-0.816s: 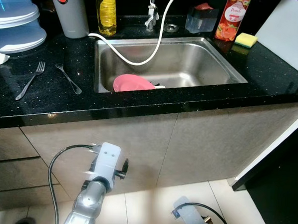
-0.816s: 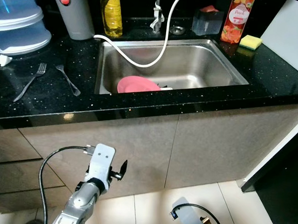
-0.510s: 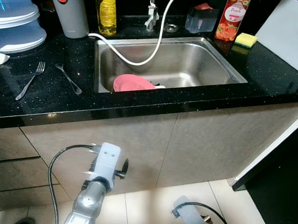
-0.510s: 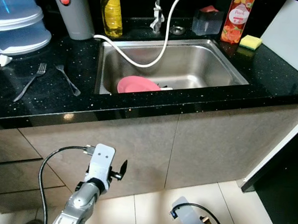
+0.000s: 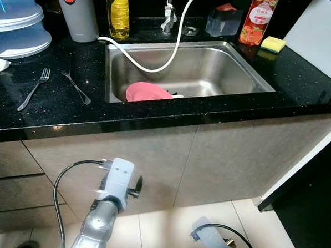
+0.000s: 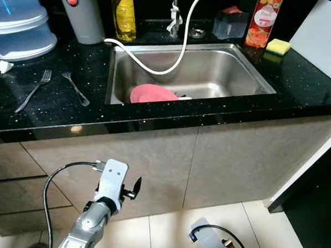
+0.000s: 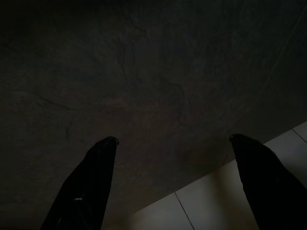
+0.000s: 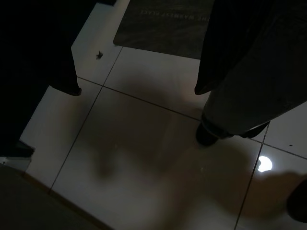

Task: Kitchen organization

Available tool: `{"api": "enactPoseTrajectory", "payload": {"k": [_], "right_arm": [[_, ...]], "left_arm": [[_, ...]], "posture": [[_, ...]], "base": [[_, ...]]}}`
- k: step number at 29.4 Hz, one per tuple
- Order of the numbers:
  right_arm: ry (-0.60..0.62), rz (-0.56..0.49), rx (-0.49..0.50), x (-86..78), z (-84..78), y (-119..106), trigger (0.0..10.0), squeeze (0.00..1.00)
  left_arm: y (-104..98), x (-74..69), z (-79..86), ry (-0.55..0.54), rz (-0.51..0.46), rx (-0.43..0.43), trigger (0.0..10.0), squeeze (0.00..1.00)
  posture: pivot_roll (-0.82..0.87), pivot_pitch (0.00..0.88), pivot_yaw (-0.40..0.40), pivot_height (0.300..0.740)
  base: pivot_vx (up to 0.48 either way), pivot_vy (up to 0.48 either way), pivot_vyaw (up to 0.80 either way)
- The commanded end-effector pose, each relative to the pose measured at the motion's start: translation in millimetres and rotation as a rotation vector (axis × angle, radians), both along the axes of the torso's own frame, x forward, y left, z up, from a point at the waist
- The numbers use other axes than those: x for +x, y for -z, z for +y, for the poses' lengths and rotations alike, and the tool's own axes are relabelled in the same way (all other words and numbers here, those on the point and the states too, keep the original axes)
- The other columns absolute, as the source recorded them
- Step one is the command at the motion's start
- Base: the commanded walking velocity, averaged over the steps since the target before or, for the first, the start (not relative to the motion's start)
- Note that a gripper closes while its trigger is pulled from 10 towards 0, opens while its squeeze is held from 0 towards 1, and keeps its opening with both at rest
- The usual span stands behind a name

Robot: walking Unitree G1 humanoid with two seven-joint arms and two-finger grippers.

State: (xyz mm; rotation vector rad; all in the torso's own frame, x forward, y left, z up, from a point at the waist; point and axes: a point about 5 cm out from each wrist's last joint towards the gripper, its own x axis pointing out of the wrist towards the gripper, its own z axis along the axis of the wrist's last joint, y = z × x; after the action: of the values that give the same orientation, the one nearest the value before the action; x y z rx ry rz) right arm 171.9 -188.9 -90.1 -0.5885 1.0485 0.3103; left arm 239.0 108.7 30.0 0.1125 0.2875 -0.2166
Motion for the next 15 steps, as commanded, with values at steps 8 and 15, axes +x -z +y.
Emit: {"api": "enactPoseTrajectory", "payload": {"k": [8, 15], "right_arm": [[0.007, 0.018, -0.001, -6.5, -1.2, 2.7, 10.0, 0.0], [0.006, 0.02, -0.004, -7.4, -2.6, 2.9, 10.0, 0.0]], "left_arm": [[1.6, -1.6, -0.2, 0.0, 0.008, 0.007, 10.0, 0.0], [2.1, -1.9, -0.7, 0.0, 0.008, 0.007, 10.0, 0.0]], "posture": [[0.28, 0.0, 0.005, 0.74], [0.28, 0.0, 0.002, 0.74]], "base": [[0.0, 0.0, 0.0], [0.0, 0.0, 0.0]]}}
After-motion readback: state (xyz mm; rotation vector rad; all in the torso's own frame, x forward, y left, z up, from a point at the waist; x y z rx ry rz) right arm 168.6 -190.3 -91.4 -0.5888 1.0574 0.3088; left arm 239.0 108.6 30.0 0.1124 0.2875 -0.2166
